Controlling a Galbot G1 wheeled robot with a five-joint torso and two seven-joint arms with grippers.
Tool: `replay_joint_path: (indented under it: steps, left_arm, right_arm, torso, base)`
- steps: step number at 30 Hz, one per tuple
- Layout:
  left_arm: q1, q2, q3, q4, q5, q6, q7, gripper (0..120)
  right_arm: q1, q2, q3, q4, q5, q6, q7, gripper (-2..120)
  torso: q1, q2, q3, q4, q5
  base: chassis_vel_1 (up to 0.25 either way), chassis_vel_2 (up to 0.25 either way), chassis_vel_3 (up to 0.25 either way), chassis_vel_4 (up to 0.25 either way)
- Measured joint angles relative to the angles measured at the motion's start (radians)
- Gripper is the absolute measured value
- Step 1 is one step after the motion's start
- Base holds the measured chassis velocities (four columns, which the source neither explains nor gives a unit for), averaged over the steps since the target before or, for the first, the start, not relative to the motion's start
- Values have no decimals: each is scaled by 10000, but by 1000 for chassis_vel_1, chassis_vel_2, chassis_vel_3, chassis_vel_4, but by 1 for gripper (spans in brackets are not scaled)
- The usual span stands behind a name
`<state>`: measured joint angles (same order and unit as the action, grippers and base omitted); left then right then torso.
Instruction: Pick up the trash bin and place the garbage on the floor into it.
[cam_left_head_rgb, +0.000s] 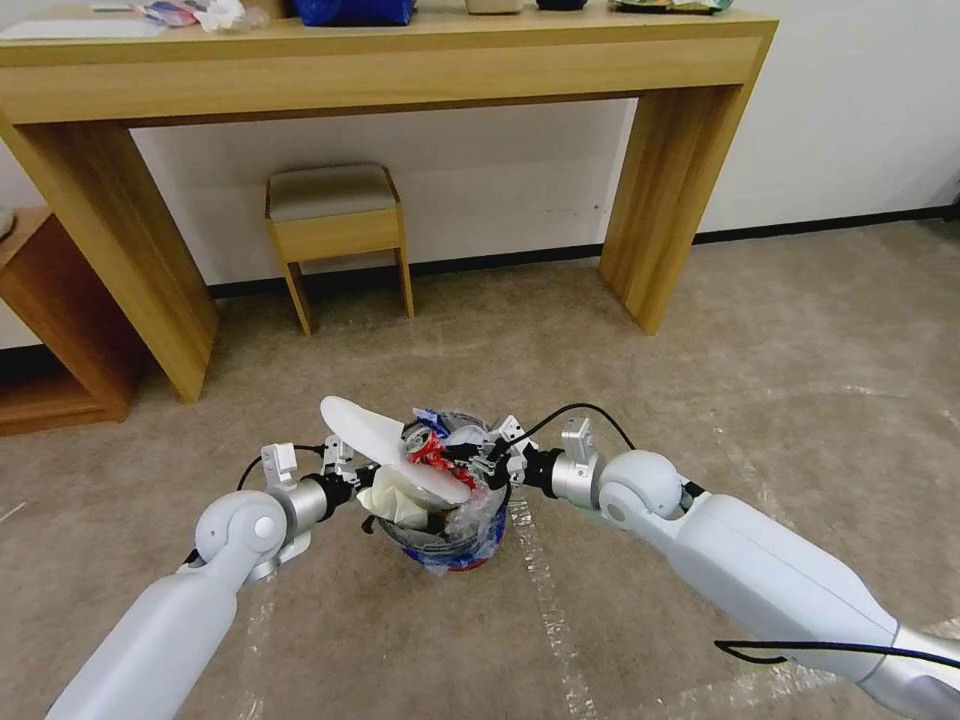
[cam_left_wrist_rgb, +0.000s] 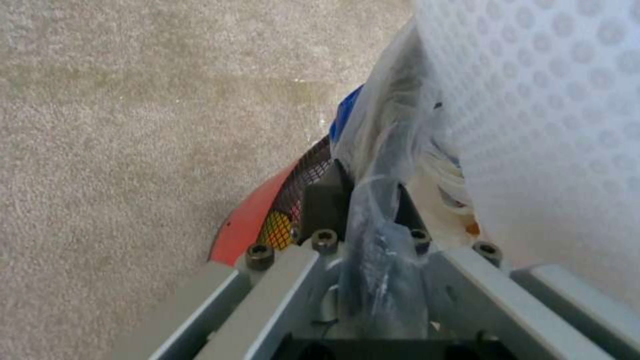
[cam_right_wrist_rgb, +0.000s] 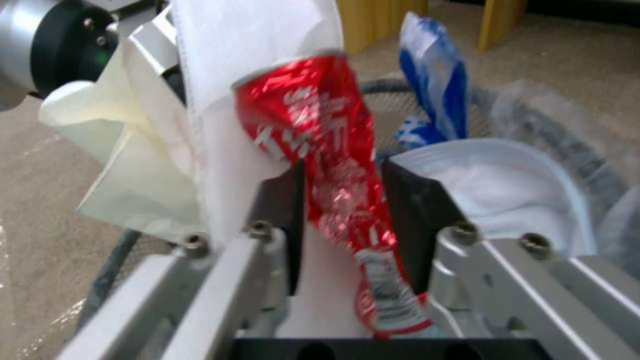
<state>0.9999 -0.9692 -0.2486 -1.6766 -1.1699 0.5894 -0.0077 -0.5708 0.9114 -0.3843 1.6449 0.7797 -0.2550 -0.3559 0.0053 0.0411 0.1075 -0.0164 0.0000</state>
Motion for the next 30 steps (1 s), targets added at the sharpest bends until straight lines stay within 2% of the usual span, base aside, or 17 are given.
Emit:
replay_joint_path:
  steps: [2, 3, 5, 7, 9, 10, 13, 14, 16, 30]
  left_arm:
    - [8, -8, -4, -2, 2, 0, -16, 1]
    - [8, -8, -4, -2, 2, 0, -16, 1]
    - [8, 6, -17, -10, 1, -5, -20, 1]
    - [7, 17, -21, -12, -2, -6, -20, 1]
    - [8, 38, -27, -19, -3, -7, -22, 1]
    - [8, 38, -27, -19, -3, -7, -22, 1]
    - [-11, 26, -19, -21, -6, -7, -22, 1]
    - [-11, 26, -19, -21, -6, -7, -22, 1]
    - [-32, 12, -6, -21, -8, -8, -22, 1]
    - [-36, -3, 19, 101, 64, -11, -20, 1]
  right_arm:
    - [-30, 17, -13, 23, -9, 0, -8, 47]
    - [-30, 17, -13, 23, -9, 0, -8, 47]
    - [-30, 18, -40, 23, -29, 3, -33, 58]
    - [-29, 16, -46, 24, -30, 2, -38, 61]
    - [-20, -1, -47, 46, -33, 3, -68, 73]
    - [-20, -1, -47, 46, -33, 3, -68, 73]
    - [-17, -25, -46, 81, -36, 3, -108, 88]
    - [-17, -25, -46, 81, -36, 3, -108, 88]
    - [-19, -36, -38, 91, -37, 3, -114, 97]
    - [-117, -225, 202, 561, 231, 281, -431, 100]
  torso:
    - [0, 0, 0, 0, 0]
    - [0, 0, 0, 0, 0]
    - [0, -1, 0, 1, 0]
    - [0, 0, 0, 1, 0]
    - [0, 0, 0, 1, 0]
    - [0, 0, 0, 1, 0]
    - [0, 0, 0, 1, 0]
    - [0, 0, 0, 1, 0]
    - [0, 0, 0, 0, 0]
    - [0, 0, 0, 2, 1]
  base:
    - [0, 0, 0, 0]
    - [0, 0, 0, 0]
    - [0, 0, 0, 0]
    - [0, 0, 0, 0]
    - [0, 0, 0, 0]
    - [0, 0, 0, 0]
    - [0, 0, 0, 0]
    - [0, 0, 0, 0]
    - [0, 0, 0, 0]
    - [0, 0, 0, 0]
